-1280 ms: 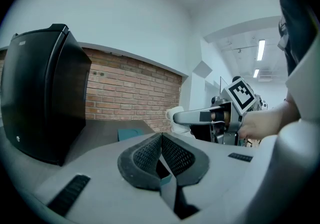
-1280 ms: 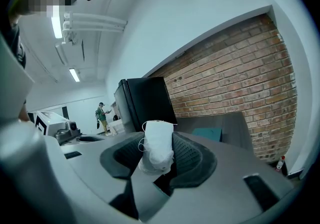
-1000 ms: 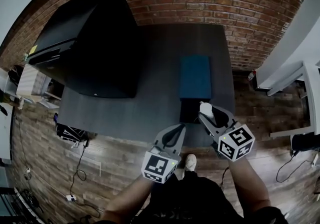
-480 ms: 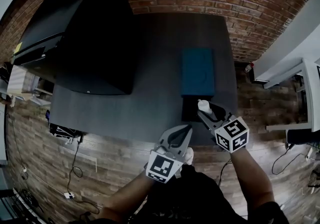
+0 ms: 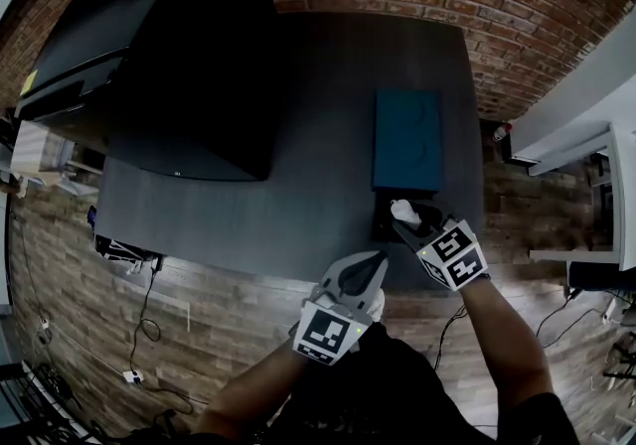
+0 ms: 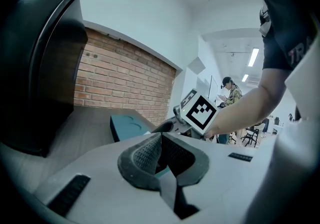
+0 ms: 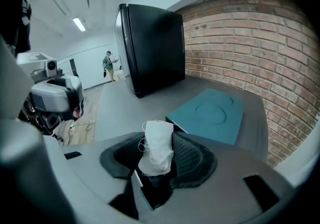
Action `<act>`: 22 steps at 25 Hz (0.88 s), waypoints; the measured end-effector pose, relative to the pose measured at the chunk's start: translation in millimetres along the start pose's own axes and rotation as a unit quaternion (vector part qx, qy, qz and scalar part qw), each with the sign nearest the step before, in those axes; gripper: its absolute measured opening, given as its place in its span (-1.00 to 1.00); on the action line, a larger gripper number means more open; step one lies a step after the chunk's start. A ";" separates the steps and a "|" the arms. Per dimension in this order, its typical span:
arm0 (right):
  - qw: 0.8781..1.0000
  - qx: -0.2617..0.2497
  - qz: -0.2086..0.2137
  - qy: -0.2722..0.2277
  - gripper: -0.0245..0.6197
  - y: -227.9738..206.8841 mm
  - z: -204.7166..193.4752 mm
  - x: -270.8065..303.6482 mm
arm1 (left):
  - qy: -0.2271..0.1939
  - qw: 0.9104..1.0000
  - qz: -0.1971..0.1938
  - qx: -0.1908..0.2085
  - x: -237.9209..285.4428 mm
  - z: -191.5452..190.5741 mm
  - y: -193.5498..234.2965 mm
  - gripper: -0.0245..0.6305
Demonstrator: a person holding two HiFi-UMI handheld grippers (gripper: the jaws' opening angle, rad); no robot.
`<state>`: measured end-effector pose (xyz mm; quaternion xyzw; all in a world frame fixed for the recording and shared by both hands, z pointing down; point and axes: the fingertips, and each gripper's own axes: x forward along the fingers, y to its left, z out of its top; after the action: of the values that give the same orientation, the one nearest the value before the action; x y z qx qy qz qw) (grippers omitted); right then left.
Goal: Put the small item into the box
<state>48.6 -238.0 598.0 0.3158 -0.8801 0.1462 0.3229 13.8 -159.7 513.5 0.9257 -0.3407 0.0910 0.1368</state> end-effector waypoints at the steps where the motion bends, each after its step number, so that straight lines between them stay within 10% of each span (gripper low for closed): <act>1: 1.000 -0.008 0.003 0.011 -0.33 1.3 -3.8 4.4 | 0.000 1.000 0.001 -0.001 -0.9 -0.7 2.3 -0.82; 22: 0.975 -0.122 0.044 0.180 -0.32 11.3 -48.2 53.9 | -0.001 0.999 0.031 -0.023 -17.0 -9.6 26.6 -0.82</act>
<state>32.3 -232.0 669.1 0.2032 -0.8321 0.1062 0.5051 -17.1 -165.8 523.3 0.9114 -0.3713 0.0866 0.1550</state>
